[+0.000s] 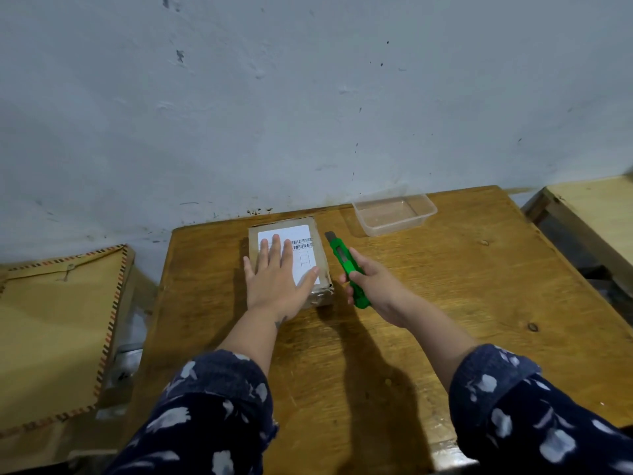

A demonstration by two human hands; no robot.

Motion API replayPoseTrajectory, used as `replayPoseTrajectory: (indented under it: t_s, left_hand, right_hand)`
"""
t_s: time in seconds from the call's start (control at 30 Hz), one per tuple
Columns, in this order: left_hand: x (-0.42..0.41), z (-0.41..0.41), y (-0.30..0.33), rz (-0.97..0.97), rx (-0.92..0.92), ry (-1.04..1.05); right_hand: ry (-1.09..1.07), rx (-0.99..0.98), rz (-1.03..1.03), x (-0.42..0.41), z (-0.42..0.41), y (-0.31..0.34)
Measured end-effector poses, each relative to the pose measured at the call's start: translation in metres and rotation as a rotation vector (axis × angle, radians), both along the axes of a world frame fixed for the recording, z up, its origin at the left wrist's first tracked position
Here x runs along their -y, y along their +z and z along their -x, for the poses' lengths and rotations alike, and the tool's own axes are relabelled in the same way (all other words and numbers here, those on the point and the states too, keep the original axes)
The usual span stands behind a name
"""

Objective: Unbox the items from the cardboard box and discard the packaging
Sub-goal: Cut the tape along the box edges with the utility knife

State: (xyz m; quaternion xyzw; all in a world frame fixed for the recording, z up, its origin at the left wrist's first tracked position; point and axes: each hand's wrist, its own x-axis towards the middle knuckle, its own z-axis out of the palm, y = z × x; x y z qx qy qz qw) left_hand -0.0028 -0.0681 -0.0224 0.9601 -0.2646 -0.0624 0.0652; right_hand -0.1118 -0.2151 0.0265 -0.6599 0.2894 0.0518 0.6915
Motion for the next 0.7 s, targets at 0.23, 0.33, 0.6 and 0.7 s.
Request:
replayPoseTrajectory:
  t_s: [0.23, 0.33, 0.6, 0.7]
  left_hand:
    - [0.002, 0.001, -0.002, -0.021, 0.020, 0.011]
    - [0.002, 0.001, -0.003, -0.018, 0.026, 0.014]
    - [0.002, 0.001, -0.002, -0.018, 0.026, 0.013]
    - [0.002, 0.001, -0.003, -0.012, 0.029, 0.008]
  right_hand:
    - [-0.045, -0.054, 0.246, -0.009, -0.015, -0.010]
    - [-0.026, -0.076, 0.310, -0.009, -0.023, -0.013]
    - [0.004, -0.067, 0.425, -0.008, -0.035, -0.011]
    - [0.022, -0.067, 0.461, -0.006, -0.040, -0.011]
